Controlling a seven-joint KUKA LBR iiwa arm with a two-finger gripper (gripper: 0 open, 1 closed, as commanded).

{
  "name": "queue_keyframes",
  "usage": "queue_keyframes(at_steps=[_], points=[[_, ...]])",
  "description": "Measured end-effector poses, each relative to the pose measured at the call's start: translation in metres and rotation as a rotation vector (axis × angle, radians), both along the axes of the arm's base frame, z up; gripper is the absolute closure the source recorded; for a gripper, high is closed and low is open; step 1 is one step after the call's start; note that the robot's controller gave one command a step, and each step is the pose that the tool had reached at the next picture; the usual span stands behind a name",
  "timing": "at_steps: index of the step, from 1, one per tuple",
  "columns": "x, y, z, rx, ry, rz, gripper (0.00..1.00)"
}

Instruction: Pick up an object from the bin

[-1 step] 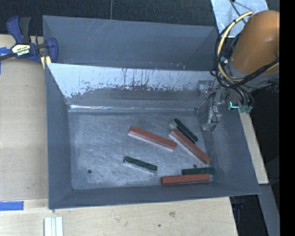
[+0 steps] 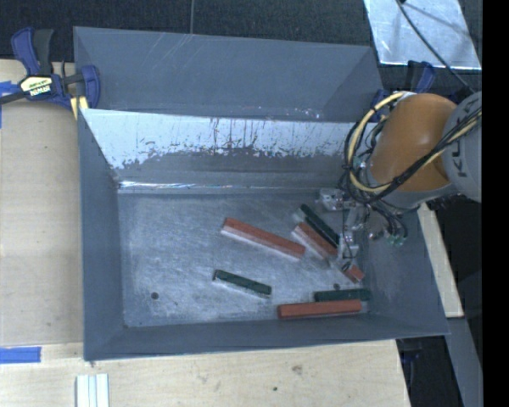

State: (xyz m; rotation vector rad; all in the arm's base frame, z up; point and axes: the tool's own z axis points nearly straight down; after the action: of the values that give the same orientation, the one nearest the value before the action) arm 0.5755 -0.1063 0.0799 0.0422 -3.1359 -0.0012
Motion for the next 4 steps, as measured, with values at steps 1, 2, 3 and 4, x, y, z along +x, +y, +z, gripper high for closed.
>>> queue_keyframes(at_steps=[1,2,3,4], points=[[0.003,0.0,0.005,-0.002,-0.009,0.003,1.0],[0.003,0.0,0.005,-0.002,-0.009,0.004,0.0],[-0.049,0.022,-0.01,-0.001,-0.01,0.057,0.0],[-0.046,0.023,-0.008,-0.001,-0.015,0.059,1.0]])
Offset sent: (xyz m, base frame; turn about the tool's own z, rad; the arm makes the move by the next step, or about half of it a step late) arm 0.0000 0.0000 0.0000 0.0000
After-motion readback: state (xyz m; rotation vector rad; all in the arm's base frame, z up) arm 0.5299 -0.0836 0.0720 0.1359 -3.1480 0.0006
